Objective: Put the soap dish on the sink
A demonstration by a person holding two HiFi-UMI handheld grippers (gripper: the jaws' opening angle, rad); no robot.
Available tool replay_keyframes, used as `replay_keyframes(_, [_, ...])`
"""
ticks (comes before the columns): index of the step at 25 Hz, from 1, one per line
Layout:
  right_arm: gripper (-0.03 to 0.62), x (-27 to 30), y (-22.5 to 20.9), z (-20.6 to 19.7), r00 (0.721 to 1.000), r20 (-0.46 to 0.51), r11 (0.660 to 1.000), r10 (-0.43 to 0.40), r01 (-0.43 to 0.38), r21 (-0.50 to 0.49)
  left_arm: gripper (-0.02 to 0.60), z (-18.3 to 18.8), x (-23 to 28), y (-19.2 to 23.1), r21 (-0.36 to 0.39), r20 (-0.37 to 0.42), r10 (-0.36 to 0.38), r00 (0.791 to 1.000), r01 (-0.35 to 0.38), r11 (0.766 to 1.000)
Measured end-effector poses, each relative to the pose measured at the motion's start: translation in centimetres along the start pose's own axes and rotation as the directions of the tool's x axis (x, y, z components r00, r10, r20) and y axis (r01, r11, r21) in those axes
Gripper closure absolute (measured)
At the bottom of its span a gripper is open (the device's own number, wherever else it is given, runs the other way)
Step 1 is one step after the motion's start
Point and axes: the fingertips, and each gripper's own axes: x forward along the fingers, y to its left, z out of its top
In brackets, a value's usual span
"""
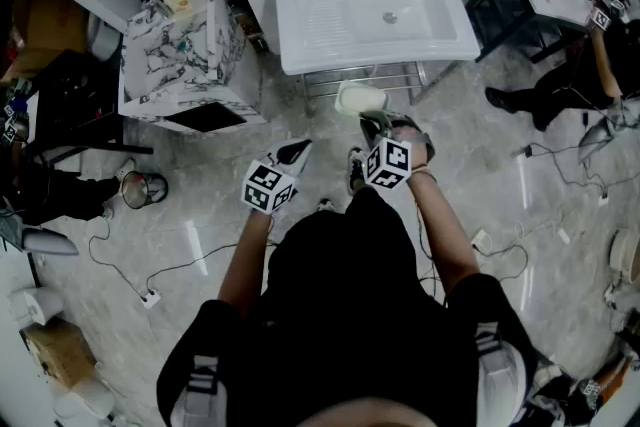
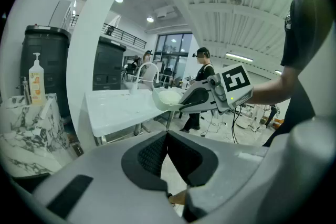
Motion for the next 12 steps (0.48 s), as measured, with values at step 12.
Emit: replay_keyframes(12, [0.579, -2.8, 3.4, 1.1, 1.0, 0.003, 0.999, -0.017, 0.016, 0.049, 0.581, -1.3, -2.5, -2.1, 0.028, -0.009, -0.028, 1.0, 0.028, 0.999])
